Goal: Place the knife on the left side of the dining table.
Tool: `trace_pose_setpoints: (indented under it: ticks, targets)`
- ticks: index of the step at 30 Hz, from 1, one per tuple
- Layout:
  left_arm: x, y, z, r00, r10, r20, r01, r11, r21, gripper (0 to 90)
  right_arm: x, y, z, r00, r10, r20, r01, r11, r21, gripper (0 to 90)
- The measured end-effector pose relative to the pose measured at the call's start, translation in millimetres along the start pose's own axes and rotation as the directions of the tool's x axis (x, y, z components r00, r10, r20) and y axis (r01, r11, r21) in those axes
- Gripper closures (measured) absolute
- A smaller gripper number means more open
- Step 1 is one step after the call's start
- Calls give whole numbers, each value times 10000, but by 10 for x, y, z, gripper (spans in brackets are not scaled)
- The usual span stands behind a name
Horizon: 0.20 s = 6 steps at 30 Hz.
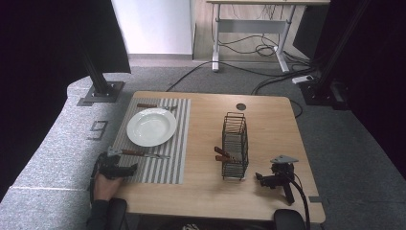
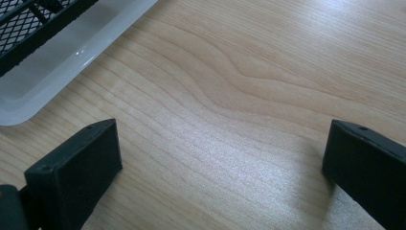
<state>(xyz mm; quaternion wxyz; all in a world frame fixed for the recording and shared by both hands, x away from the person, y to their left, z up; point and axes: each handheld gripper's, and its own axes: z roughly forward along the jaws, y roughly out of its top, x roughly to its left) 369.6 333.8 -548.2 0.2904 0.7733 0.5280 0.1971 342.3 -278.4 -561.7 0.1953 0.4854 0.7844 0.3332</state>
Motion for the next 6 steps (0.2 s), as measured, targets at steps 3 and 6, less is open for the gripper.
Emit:
trace_pose_setpoints:
  ticks: [3, 6]
  targets:
    - [-2, -1, -1, 10000, -11, -11, 11, 10000, -2, 0, 0, 0, 0, 10000, 3, -1, -3, 10000, 1, 0]
    - [-3, -2, -1, 10000, -30, -8, 30, 10000, -11, 0, -1, -1, 0, 10000, 1, -1, -1, 10000, -1, 0]
